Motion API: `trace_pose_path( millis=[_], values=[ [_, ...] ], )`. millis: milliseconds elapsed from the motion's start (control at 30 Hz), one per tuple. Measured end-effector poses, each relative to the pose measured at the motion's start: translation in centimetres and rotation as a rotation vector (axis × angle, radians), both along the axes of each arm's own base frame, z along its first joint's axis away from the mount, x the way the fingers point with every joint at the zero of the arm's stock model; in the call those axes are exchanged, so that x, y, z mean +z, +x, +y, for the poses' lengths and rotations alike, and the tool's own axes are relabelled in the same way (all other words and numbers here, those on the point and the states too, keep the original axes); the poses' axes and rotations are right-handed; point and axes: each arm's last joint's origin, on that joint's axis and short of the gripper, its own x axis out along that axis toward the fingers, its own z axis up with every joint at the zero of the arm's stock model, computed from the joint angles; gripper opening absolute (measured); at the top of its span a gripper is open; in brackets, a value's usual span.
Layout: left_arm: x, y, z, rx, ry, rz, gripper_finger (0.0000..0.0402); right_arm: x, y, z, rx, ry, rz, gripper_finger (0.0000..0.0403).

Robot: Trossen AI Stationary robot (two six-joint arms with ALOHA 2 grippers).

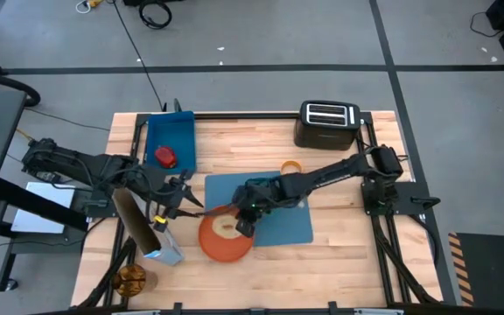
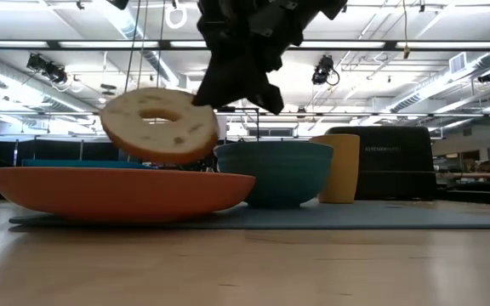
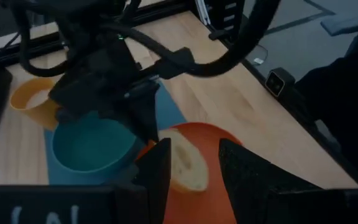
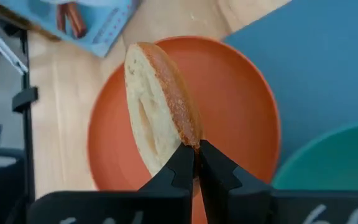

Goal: Arrange a breakfast setting
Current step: Put the toasted bread on the orange plate

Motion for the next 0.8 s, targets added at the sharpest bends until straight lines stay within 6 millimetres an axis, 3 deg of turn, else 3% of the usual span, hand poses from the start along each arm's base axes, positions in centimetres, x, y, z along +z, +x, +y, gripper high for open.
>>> trace_pose_path(
  millis=[200,433,667,800],
  values=[
    [0.0,0.1,0.4,-0.001,0.04,-0.013,0.0143,-1.8,0.3,1.8,-0.011,0.068,0.044,0.0016],
    [0.0,0.2,1.2,0.046,0.173,-0.041,0.0143,-0.5,-0.5,4.9,-0.425,0.351,0.033,0.0016],
    [-0.6,-0.1,1.8,0.054,0.343,0.008,0.0144,-1.9,-1.4,6.9,-0.877,0.548,0.076,0.0016],
    [-0.5,0.0,1.6,0.092,0.269,0.011,0.0144,-2.8,-1.3,7.1,-0.993,0.625,0.094,0.0016]
  ],
)
